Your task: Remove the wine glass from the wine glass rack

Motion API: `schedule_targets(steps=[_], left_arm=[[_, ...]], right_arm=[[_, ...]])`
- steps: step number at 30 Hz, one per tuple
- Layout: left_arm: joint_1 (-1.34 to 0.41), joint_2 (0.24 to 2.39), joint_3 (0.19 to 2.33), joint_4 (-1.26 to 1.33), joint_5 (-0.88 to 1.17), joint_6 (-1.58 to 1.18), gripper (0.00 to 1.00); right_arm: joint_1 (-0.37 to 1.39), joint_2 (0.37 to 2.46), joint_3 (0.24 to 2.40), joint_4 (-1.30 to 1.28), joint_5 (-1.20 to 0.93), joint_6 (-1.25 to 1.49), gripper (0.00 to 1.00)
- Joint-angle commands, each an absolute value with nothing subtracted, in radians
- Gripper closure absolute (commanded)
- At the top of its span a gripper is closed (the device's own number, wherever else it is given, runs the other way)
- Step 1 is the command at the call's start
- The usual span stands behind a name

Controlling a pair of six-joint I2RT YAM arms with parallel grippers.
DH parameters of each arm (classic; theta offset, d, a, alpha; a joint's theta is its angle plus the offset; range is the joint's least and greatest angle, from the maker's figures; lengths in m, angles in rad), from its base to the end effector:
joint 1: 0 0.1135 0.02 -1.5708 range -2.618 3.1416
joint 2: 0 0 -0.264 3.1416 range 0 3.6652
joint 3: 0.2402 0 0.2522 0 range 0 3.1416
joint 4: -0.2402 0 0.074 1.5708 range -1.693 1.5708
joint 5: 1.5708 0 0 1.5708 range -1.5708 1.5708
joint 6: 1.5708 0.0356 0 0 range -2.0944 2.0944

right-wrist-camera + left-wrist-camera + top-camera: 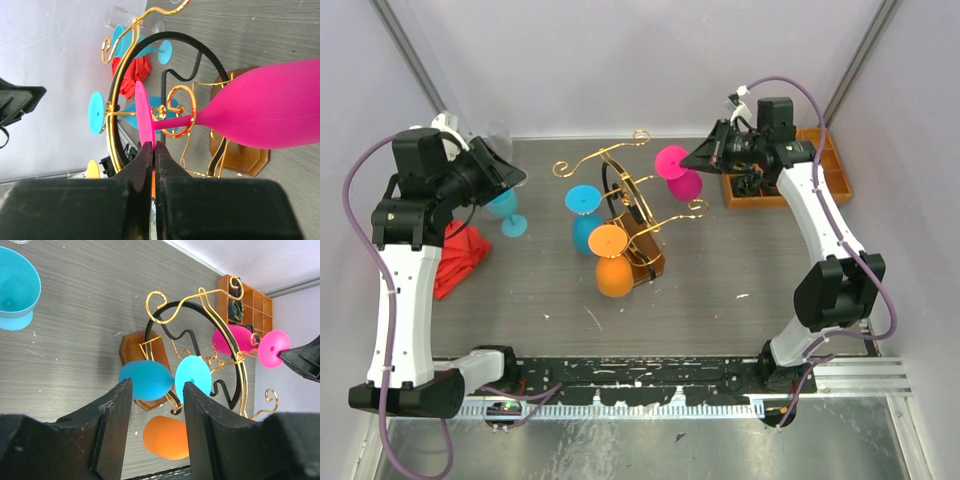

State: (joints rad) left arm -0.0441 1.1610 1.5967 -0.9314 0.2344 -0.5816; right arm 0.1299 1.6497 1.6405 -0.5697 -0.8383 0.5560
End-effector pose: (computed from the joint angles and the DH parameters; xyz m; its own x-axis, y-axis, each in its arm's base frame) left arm 0.2066 -0.0174 0.4617 -0.5327 -0.5113 -0.6743 -0.0547 0.8159 -0.5755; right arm 0.3617 0.0739 0.3809 -0.8322 0.2472 -0.4963 -0.3114 0.5321 0.7873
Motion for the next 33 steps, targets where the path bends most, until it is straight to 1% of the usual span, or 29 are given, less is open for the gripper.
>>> schedule_targets(steps=[1,7,13,17,21,24,29,31,33], left_arm=[[-0.046,1.143,1.579,-0.897,0.263,-0.583,0.48],[-0.046,1.137,1.563,-0.884,0.27,-0.589,0.48],[-0.046,1.124,1.567,-0.9,0.254,-0.574,0.46],[-0.046,1.118,1.569,-0.902,0.249,-0.571,0.45],[-0.046,1.115,1.571,-0.908,0.25,-0.568,0.45],[-0.045,1.11,1.57,-0.917,0.242,-0.552,0.44],[-0.045,1.101,1.555,-0.91,0.235,-0.546,0.43],[-0.044,1.101,1.552,-0.909,0.239,-0.546,0.43],[-0.044,1.099,1.552,-0.909,0.244,-0.545,0.43]], right_arm=[[0.138,1.559,1.624,-0.496,-0.908,0.59,1.0],[0.202,1.595,1.636,-0.446,-0.942,0.635,1.0],[0.229,1.685,1.742,-0.422,-0.941,0.669,1.0],[0.226,1.74,1.831,-0.41,-0.886,0.672,1.0],[0.183,1.764,1.869,-0.409,-0.85,0.693,1.0],[0.129,1.745,1.865,-0.418,-0.848,0.691,1.0],[0.017,1.708,1.874,-0.515,-0.827,0.61,1.0],[-0.022,1.696,1.896,-0.606,-0.765,0.542,1.0],[-0.046,1.691,1.941,-0.736,-0.638,0.449,1.0]])
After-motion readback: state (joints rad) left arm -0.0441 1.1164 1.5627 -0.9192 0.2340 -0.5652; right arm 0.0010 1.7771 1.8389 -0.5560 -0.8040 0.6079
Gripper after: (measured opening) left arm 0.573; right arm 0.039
